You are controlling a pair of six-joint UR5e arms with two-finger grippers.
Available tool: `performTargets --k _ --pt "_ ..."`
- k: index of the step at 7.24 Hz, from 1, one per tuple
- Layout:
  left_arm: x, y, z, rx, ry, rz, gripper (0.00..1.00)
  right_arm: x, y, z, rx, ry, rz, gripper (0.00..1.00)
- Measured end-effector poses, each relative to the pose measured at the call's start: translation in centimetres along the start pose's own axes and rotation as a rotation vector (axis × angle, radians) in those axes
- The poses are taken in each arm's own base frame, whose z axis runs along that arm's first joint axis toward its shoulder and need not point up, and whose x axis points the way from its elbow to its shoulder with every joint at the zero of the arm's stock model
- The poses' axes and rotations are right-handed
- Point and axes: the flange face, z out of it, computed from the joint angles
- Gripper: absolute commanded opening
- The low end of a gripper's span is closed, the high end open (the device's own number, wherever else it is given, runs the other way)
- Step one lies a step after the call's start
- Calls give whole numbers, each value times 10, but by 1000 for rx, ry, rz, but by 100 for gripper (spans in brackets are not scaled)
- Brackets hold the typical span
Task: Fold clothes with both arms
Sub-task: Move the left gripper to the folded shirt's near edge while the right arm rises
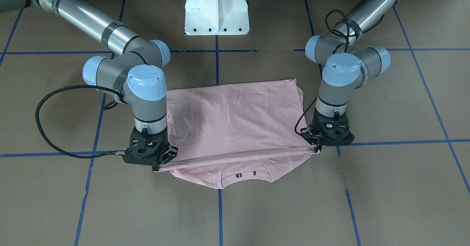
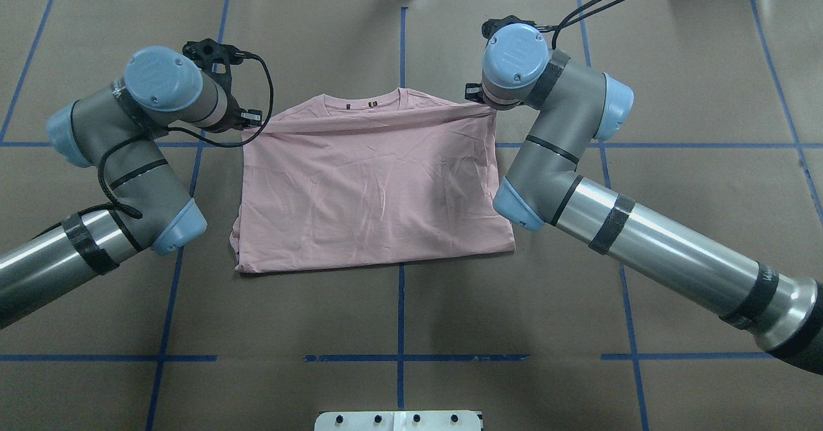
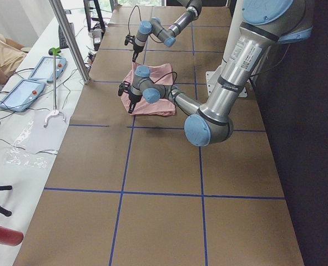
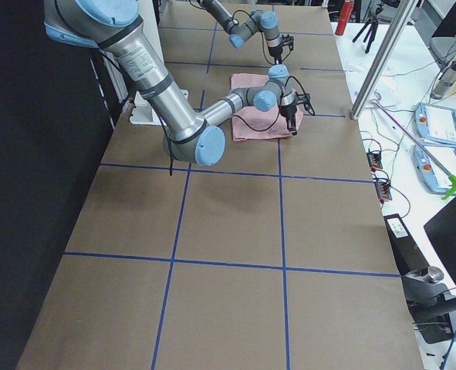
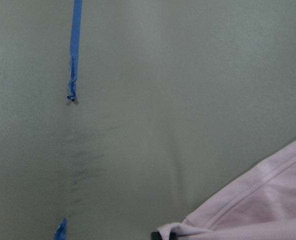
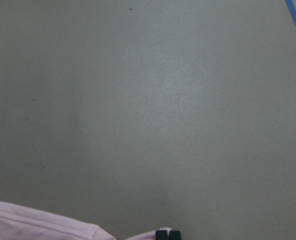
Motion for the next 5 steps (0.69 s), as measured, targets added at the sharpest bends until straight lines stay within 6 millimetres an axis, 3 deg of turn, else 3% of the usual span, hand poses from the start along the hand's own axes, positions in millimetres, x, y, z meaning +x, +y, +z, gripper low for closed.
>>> performTargets --k 1,2,3,5 --pt "0 0 0 0 0 0 0 0 0 2 -2 3 0 0" --pt "0 0 0 0 1 0 49 1 0 3 -3 5 -1 93" --pt "0 0 -1 1 2 1 99 0 1 4 -5 6 -4 100" --pt "-1 1 -10 17 25 17 100 -2 2 2 -6 1 -25 100"
